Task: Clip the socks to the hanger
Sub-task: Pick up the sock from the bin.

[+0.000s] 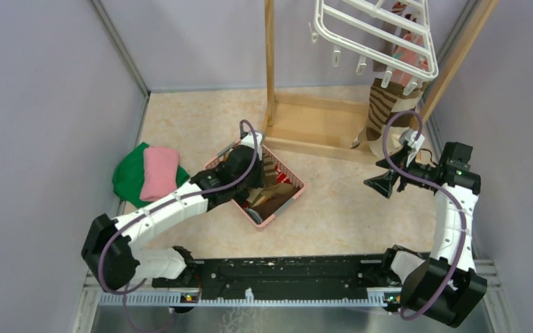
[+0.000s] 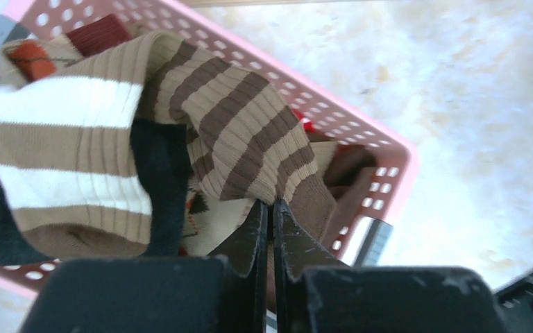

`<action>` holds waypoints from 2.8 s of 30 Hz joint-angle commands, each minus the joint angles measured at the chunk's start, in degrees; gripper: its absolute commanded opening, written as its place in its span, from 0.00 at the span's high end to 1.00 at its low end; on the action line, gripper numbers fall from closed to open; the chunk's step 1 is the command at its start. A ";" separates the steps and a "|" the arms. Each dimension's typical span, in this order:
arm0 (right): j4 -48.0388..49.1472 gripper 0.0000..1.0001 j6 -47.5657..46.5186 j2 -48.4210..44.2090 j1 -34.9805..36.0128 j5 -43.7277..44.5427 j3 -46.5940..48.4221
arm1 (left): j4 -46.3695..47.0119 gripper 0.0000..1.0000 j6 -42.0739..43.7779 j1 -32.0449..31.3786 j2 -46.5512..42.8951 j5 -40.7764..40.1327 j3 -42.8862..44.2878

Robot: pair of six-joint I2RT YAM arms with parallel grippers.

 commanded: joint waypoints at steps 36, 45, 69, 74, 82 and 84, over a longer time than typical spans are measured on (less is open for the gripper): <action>-18.43 0.18 -57.68 0.39 15.38 -13.67 8.59 | 69.12 1.00 -39.78 2.22 22.41 60.77 6.75; -12.67 0.40 -52.22 0.68 18.90 -12.00 6.61 | 72.64 1.00 -43.37 0.70 26.54 62.87 8.27; 8.20 1.00 1.12 -1.20 20.85 -9.16 5.88 | 85.98 0.53 -35.68 7.24 22.21 63.65 -2.47; 20.08 1.00 18.31 -0.79 19.56 -12.03 2.71 | 83.44 0.29 -12.44 7.03 12.11 57.60 -11.60; 30.35 1.00 28.52 -0.01 19.14 -16.73 -1.12 | 92.95 0.05 30.12 -2.14 4.56 54.84 -24.10; 30.11 1.00 27.78 -0.17 19.21 -16.51 -1.27 | 91.62 0.05 35.85 -4.27 5.85 53.58 -22.64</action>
